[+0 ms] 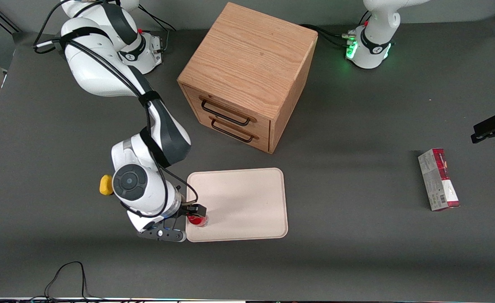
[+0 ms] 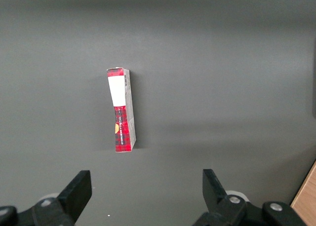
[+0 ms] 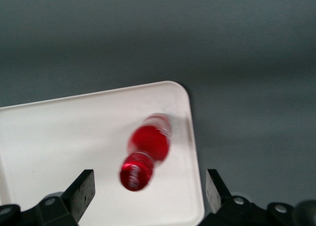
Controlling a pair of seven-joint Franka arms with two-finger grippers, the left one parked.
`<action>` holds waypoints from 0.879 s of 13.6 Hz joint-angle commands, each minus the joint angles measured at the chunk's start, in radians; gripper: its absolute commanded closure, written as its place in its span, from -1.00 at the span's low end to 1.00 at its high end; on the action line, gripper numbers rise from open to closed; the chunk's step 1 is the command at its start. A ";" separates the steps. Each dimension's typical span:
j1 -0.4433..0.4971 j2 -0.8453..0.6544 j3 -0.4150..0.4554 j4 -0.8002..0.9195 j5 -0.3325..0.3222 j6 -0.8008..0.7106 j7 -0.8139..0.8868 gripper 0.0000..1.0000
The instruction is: Place coke bottle on tray
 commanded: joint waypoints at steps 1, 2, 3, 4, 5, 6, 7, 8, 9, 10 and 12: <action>-0.031 -0.090 0.009 -0.052 -0.004 -0.111 -0.037 -1.00; -0.055 -0.149 0.009 -0.124 0.022 -0.119 -0.050 -1.00; -0.081 -0.218 0.006 -0.209 0.068 -0.113 -0.062 -1.00; -0.104 -0.285 0.003 -0.276 0.100 -0.113 -0.105 -1.00; -0.126 -0.348 0.000 -0.351 0.116 -0.113 -0.154 -1.00; -0.152 -0.403 0.000 -0.416 0.134 -0.113 -0.183 -1.00; -0.175 -0.469 -0.002 -0.489 0.141 -0.113 -0.209 -1.00; -0.190 -0.511 -0.002 -0.536 0.142 -0.113 -0.235 -1.00; -0.201 -0.552 -0.006 -0.583 0.142 -0.113 -0.252 -1.00; -0.206 -0.595 -0.026 -0.631 0.144 -0.107 -0.277 -1.00; -0.200 -0.716 -0.089 -0.776 0.189 -0.057 -0.339 -1.00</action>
